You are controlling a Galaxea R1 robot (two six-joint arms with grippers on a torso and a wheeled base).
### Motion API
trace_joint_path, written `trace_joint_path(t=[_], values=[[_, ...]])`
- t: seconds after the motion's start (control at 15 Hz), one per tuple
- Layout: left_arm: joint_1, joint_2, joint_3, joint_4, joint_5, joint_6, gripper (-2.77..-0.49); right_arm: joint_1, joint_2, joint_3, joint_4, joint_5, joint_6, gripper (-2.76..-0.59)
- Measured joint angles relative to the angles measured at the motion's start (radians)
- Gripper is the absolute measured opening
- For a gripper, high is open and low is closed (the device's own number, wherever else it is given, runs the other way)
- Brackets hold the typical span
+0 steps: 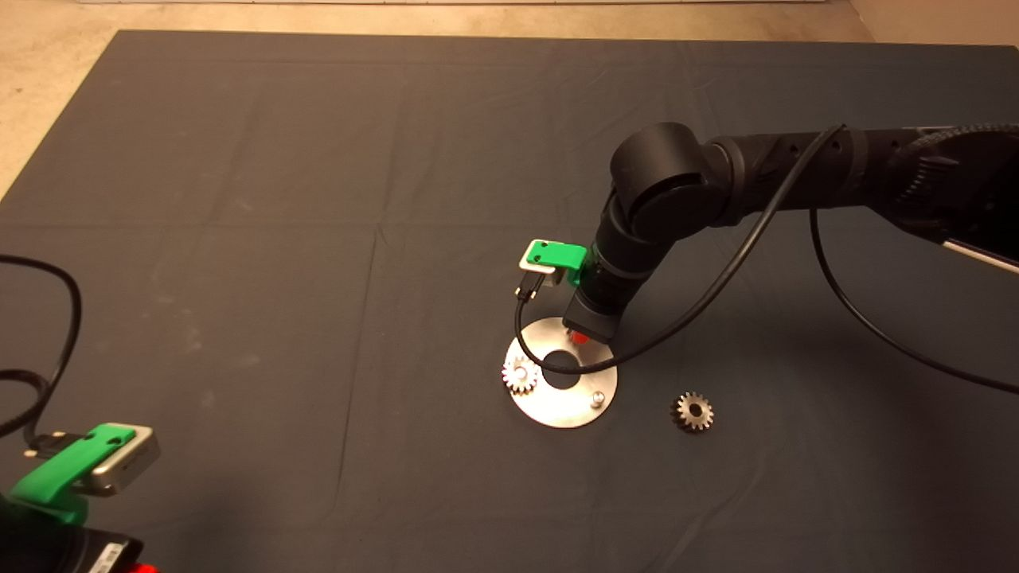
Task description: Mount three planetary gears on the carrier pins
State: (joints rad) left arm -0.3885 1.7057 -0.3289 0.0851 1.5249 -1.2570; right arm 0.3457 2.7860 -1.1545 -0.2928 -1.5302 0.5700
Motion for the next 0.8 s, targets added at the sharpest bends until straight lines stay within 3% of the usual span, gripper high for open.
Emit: trace_joint_path(t=[0.8], values=[[0.000, 0.000, 0.000, 0.000, 0.000, 0.007, -0.64, 0.000, 0.002, -0.008, 0.000, 0.001, 0.004, -2.25]])
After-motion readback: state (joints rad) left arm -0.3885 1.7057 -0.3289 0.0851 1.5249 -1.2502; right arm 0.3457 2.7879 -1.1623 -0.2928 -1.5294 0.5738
